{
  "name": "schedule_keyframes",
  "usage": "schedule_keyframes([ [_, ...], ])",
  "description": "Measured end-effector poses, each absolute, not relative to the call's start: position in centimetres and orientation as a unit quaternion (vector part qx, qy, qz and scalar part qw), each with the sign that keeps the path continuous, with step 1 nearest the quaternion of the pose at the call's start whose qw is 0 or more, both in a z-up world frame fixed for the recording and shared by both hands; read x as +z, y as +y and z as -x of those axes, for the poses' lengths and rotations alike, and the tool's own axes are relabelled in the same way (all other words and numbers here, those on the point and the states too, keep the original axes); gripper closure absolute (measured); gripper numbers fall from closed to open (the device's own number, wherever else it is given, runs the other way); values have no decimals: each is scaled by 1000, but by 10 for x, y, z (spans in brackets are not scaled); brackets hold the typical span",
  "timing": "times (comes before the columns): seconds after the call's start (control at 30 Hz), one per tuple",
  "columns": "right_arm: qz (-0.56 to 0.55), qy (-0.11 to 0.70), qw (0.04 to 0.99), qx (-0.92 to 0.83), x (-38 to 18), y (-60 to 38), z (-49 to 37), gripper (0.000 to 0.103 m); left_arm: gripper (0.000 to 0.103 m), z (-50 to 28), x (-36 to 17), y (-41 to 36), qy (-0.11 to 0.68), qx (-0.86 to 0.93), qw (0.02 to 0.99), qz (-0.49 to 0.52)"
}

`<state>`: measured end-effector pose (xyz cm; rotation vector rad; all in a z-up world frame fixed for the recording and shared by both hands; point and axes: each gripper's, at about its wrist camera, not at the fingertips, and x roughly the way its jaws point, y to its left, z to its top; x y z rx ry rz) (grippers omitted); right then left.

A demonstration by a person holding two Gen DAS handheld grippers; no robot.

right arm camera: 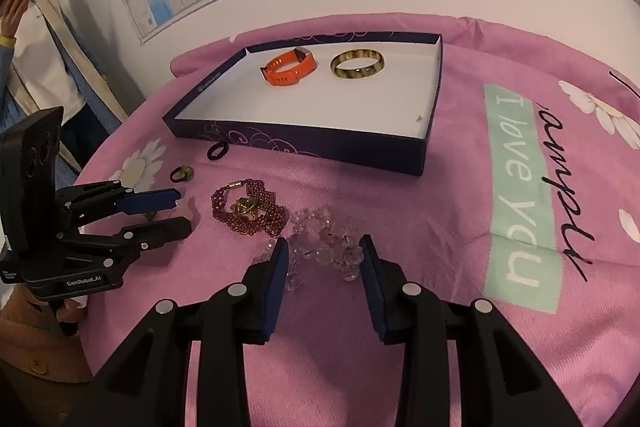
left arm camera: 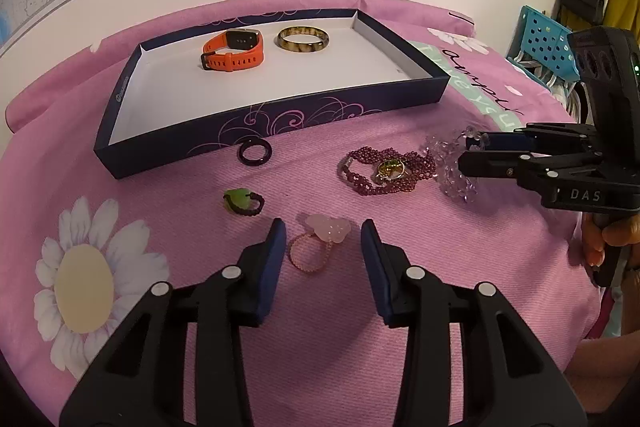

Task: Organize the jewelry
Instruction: 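Grasp the clear crystal bead bracelet with the right gripper and lift it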

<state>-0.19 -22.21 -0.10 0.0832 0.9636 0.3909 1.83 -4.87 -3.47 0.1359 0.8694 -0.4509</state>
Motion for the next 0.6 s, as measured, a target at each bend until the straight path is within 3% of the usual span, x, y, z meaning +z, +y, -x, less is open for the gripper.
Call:
schedule_keyframes([
  [0.03,-39,461,866,189,-2,-221,1,71,70,-19,-34,-48,418,-216,880,-65],
  [0.1,-42,463,864,193,-2,-222,1,89,73,-19,-34,-47,418,-216,880,-63],
  [0.13,-44,462,864,194,-1,-222,0,90,75,-19,-34,-47,417,-215,881,-63],
  [0.23,-44,455,868,193,1,-222,3,95,97,-19,-34,-46,420,-218,879,-59],
  [0.47,-54,436,875,202,15,-222,6,95,100,-19,-32,-42,421,-224,877,-48],
  [0.53,-55,432,877,204,18,-222,6,95,78,-19,-29,-42,412,-211,885,-50],
  [0.57,-55,431,877,205,19,-222,6,95,53,-20,-26,-42,405,-207,889,-51],
  [0.6,-58,429,877,207,20,-222,6,95,55,-22,-25,-43,402,-208,890,-51],
])
